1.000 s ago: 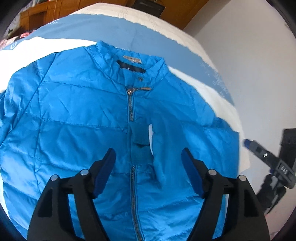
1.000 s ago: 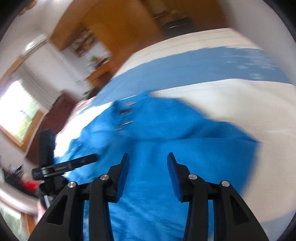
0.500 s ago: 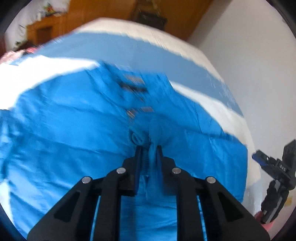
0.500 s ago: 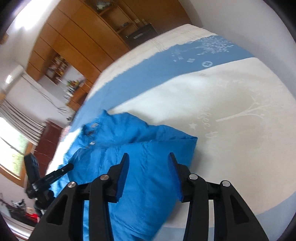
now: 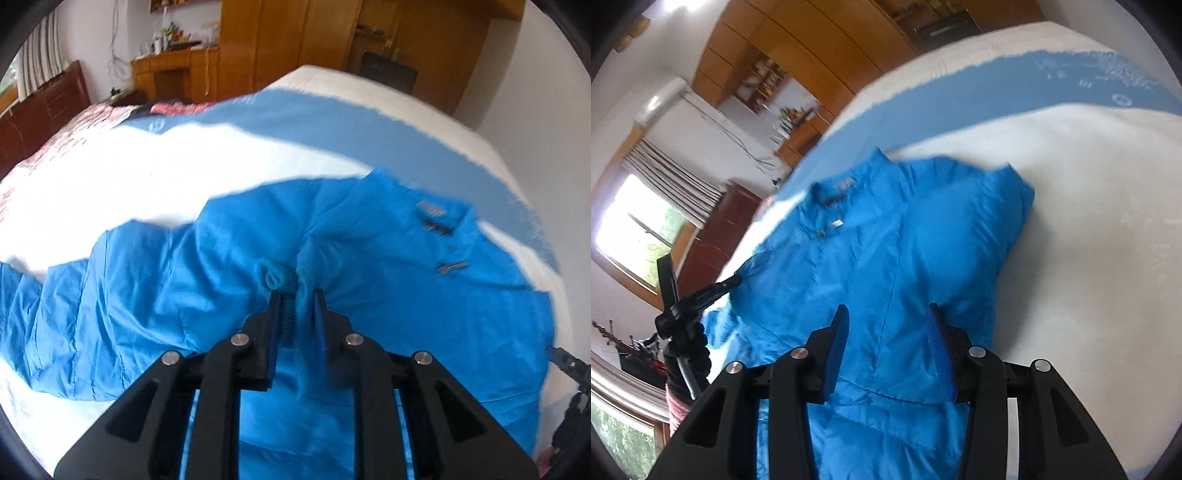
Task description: Fold large clothes
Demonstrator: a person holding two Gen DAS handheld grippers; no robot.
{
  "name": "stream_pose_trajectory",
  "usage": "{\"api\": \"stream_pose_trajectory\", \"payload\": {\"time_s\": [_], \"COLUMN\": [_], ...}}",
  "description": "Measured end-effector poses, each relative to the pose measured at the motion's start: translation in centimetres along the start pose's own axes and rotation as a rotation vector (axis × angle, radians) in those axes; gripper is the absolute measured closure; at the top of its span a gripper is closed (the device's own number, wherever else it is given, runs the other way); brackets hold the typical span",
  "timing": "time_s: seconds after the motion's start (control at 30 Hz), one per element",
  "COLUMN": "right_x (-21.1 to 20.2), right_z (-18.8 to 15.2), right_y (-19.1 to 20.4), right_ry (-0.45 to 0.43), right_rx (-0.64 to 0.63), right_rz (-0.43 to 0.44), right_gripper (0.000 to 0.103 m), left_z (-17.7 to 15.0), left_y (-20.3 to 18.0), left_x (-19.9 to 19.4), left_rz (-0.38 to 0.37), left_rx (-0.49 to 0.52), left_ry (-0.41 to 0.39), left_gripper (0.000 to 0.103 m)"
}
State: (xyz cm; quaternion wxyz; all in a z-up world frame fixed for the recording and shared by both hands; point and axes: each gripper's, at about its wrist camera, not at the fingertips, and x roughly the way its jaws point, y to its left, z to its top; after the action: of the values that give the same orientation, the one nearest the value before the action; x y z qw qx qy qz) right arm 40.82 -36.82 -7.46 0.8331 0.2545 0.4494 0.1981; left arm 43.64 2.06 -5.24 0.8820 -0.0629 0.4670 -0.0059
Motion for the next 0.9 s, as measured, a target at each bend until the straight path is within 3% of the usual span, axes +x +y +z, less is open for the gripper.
{"api": "stream_pose_trajectory", "payload": {"time_s": [0.23,0.37,0.43,0.47,0.53,0.57,0.67,0.8,0.9], "right_x": [1.8,0.9,-0.5,-1.1,-1.4,-1.0,1.0,3.9,5.6], "right_z": [-0.7,-0.6,-0.6,-0.5,-0.1,0.1,0.3,-0.3,-0.8], "right_y": [-2.1,-1.6,0.4,1.5,3.5,4.4,6.2,6.3,5.3], "right_ry": [0.038,0.022,-0.022,-0.049,-0.068,-0.063,-0.052,-0.002,0.031], "right_rx": [0.046,0.039,-0.022,-0.055,-0.086,-0.092,-0.117,-0.106,-0.106], "right_rz": [0.002,-0.034,-0.088,-0.111,-0.129,-0.126,-0.183,-0.209,-0.250], "right_gripper": [0.071,0.071,0.063,0.062,0.061,0.061,0.061,0.061,0.063], "left_z": [-1.1,-0.5,-0.3,-0.2,0.0,0.0,-0.6,-1.8,-2.9], "left_y": [1.2,2.6,3.5,3.4,1.7,0.3,-4.0,-6.6,-6.1], "left_x": [3.1,1.6,-0.4,-2.2,-4.3,-4.9,-3.8,0.0,2.8], "left_rz": [0.001,-0.053,-0.046,-0.015,0.023,0.002,-0.103,-0.060,-0.064], "left_rx": [0.004,-0.087,-0.137,-0.141,-0.085,-0.045,0.045,0.123,0.134], "left_ry": [0.028,0.041,-0.005,-0.071,-0.133,-0.134,-0.050,0.029,0.080], "left_gripper": [0.075,0.074,0.068,0.067,0.067,0.067,0.065,0.065,0.065]}}
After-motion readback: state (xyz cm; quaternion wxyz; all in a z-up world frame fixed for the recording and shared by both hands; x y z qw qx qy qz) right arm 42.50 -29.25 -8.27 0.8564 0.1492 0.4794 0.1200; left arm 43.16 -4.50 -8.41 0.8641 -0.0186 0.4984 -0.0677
